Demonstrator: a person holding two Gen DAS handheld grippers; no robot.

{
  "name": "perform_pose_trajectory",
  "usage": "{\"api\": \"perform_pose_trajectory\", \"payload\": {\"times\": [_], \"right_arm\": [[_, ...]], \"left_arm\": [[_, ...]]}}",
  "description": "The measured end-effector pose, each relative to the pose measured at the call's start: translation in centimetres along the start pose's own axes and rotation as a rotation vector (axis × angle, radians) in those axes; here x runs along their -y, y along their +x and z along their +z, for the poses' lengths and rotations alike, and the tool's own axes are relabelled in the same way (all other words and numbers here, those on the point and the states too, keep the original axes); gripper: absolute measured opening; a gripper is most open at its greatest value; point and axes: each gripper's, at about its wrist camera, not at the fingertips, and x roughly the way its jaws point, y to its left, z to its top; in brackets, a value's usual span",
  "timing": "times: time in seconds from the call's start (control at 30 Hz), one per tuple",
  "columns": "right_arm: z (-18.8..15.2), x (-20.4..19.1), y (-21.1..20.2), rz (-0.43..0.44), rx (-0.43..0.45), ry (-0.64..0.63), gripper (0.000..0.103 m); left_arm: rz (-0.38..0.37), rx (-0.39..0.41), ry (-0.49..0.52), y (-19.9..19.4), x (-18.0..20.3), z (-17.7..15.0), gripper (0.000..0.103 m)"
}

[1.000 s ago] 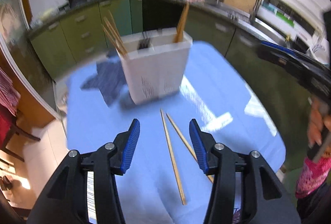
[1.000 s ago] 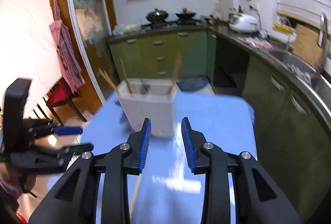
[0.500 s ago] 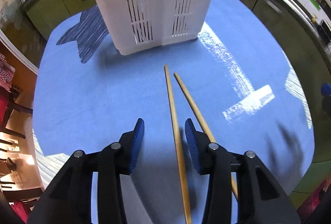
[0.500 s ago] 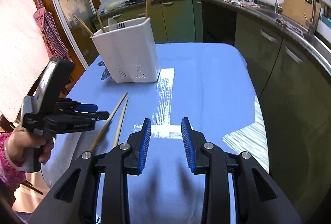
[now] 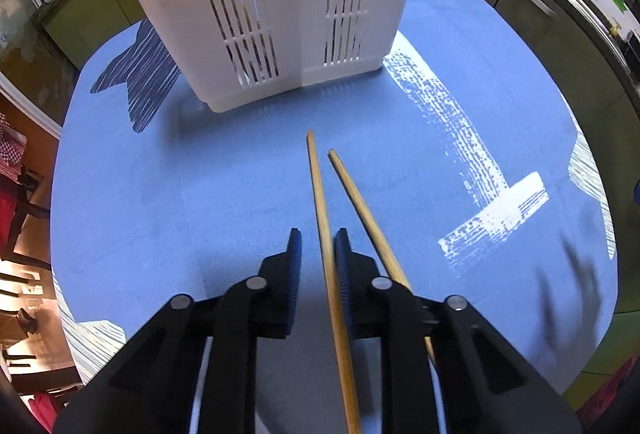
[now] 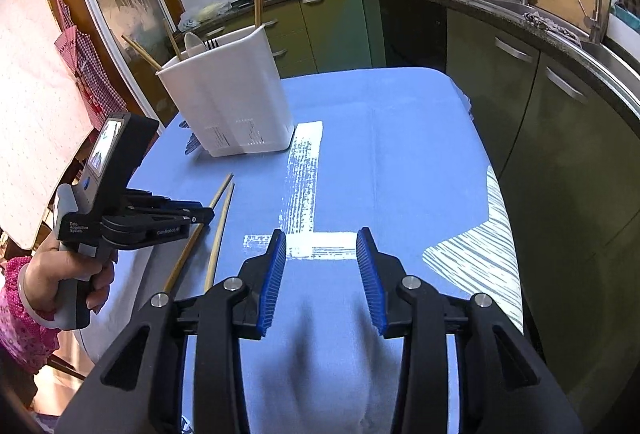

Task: Organize utensils
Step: 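Lift the chopstick with the left gripper while the right gripper grasps the last one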

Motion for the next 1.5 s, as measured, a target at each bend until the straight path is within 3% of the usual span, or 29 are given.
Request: {"api": "perform_pose_trajectory", "payload": {"times": [0.33, 0.53, 0.87, 1.17, 1.5], "right_arm": [[0.4, -0.7, 0.4, 0.030, -0.036, -0.009, 0.037], [1.5, -2.6, 1.7, 0.048, -0.084, -0.061, 0.039], [3.1, -8.3, 7.7, 0.074, -0.210, -0.178, 0.040], [3.9, -11.9, 15.0, 0.032, -0.346, -0.230, 0.040], [3.4, -13.7, 17.8, -0.023, -0.384, -0.262, 0.035]], "left_arm": [[-0.040, 0.042, -0.031, -1.9, -1.6, -0.9, 0.007], [-0.050, 0.145, -0.042, -6.7, -3.1, -2.5, 0.007], [-0.045, 0.315, -0.048, -14.5, -4.4, -6.1, 0.007], [-0.043, 0.377, -0.036, -17.3, -4.9, -8.5, 0.006], [-0.046, 0.401, -0.013, -18.2, -4.6, -9.3, 0.006]]}}
